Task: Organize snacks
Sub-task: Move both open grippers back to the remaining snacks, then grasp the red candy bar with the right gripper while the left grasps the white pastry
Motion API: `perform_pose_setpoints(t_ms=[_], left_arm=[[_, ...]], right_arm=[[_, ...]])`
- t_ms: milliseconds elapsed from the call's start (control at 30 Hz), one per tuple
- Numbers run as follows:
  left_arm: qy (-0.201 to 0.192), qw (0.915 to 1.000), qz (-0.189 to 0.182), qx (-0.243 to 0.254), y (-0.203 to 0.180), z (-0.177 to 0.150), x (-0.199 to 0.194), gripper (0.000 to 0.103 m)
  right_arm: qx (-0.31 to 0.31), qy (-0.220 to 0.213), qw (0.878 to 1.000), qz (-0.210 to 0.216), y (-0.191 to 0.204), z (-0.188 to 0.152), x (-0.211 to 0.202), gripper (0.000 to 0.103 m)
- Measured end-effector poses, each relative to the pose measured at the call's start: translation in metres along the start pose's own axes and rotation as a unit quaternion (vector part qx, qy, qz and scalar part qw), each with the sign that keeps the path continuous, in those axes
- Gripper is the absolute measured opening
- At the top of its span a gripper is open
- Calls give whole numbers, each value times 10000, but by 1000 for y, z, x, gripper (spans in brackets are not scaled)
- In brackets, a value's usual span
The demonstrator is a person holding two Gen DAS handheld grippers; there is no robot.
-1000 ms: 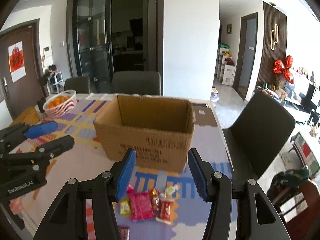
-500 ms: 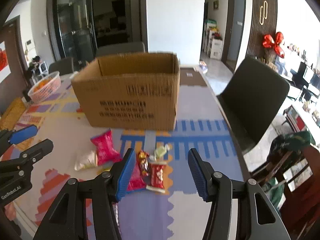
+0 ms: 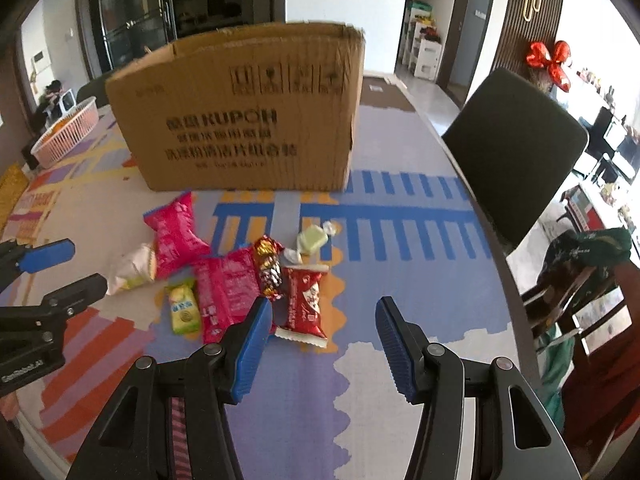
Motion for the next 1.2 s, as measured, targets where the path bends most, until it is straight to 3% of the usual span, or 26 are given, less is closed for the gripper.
perform_pose_setpoints(t_ms=[400,633,700,933,1200], left_arm=[[324,9986,-25,427,0,-3,37,59],[419,9986,-264,188,-4,0,48,58],[427,9985,-328,92,-6,0,49,56],[482,9974,-424,-327,-5,-2,49,35],[489,9950,-538,-691,-3,-6,48,30]], right_arm=[[-106,282,9995,-54,3,-7,28,53],[-21,454,9989,109,5,-11,40,48],[2,456,9988,165,4,-11,42,47],[134,508,9981,307,2,-8,51,41],[59,566,9974,430,9,-9,60,23]])
Point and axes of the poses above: each gripper's, at about its wrist camera, not at the fingertips, and x roughly the way its jaws point, y to its left, z to its top, the point moved 10 cm from there along x, roughly the way its jaws point, and after that the axes turned 9 degrees about -y, right-handed, at the moved point
